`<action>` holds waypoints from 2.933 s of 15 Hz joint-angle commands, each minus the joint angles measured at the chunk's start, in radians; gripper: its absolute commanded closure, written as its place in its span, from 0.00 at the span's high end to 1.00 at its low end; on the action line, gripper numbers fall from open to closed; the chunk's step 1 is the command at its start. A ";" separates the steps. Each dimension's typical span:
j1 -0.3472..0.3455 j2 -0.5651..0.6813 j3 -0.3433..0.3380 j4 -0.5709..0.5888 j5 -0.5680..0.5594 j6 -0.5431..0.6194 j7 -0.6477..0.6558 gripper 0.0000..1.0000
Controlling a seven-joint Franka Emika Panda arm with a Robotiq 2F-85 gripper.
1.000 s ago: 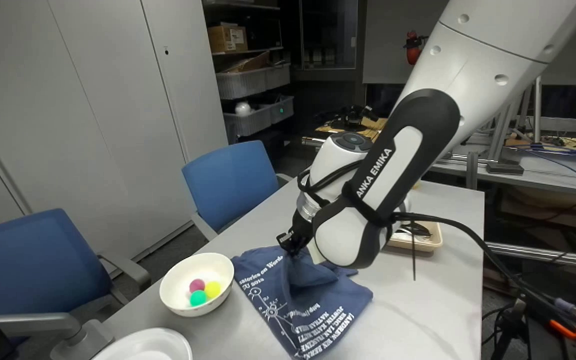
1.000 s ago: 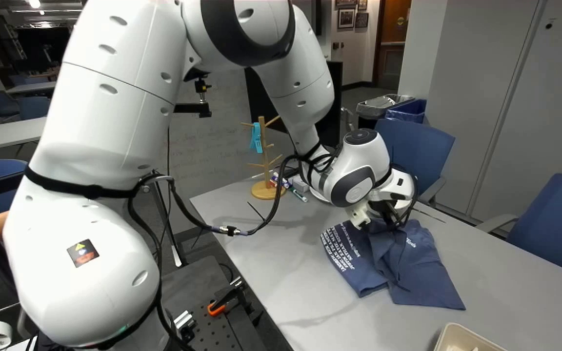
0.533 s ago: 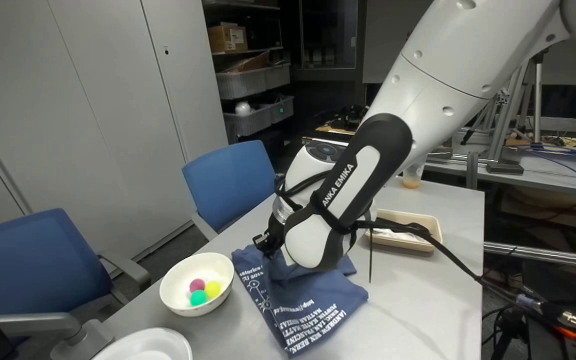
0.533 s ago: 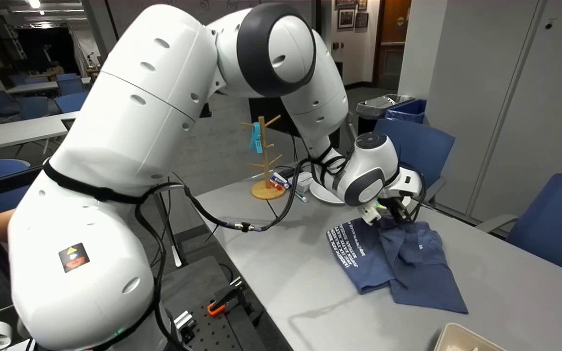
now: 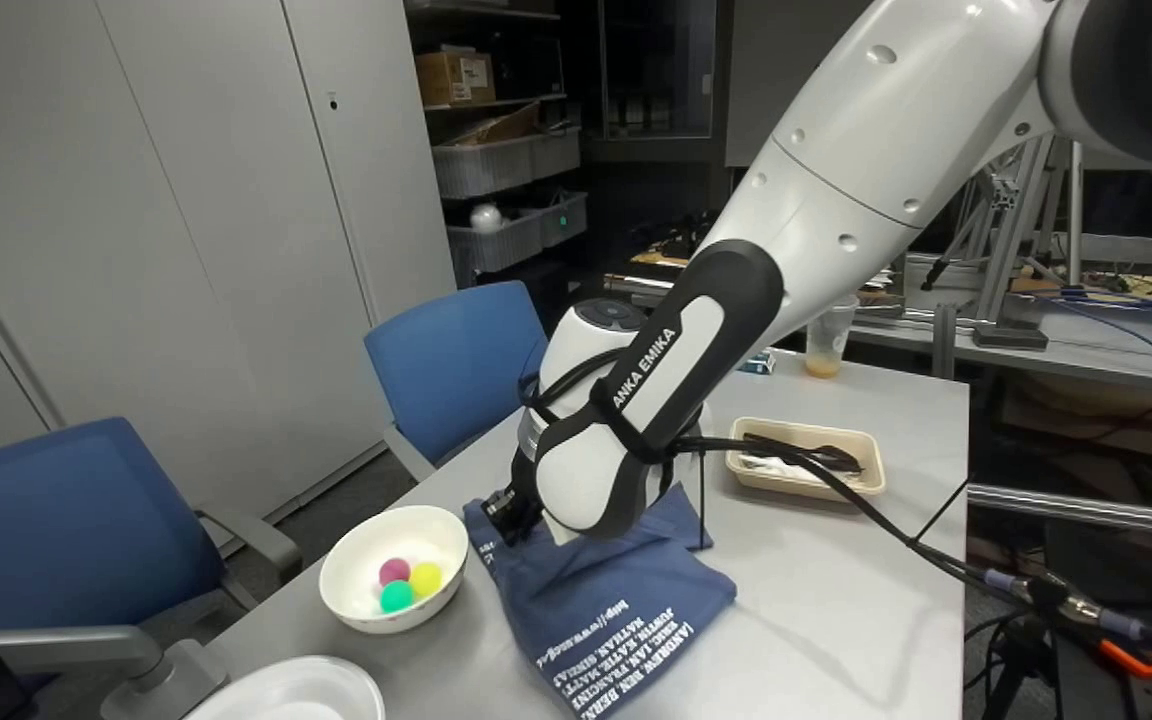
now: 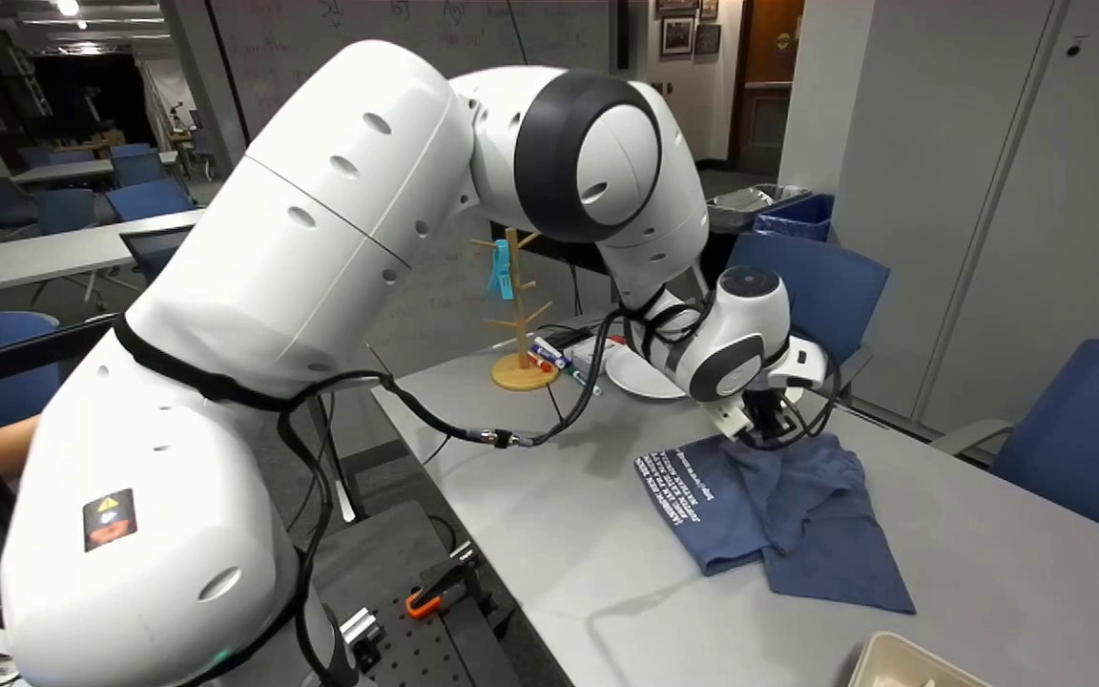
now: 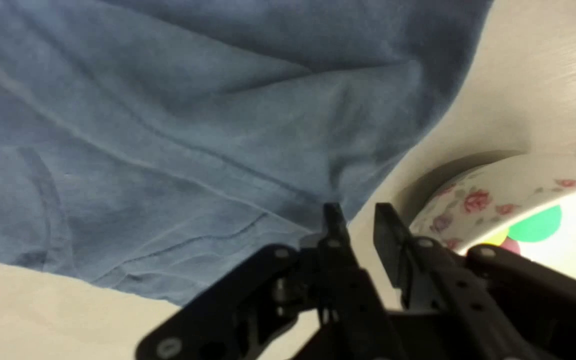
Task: Fold the shirt
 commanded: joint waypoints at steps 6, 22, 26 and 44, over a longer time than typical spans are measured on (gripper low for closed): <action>0.035 -0.006 -0.089 0.008 -0.069 -0.061 0.011 0.92; -0.006 -0.206 -0.059 -0.060 -0.140 -0.565 -0.041 1.00; -0.006 -0.233 -0.051 -0.072 -0.141 -0.591 -0.051 1.00; -0.217 -0.093 0.062 0.088 -0.112 -0.774 -0.555 1.00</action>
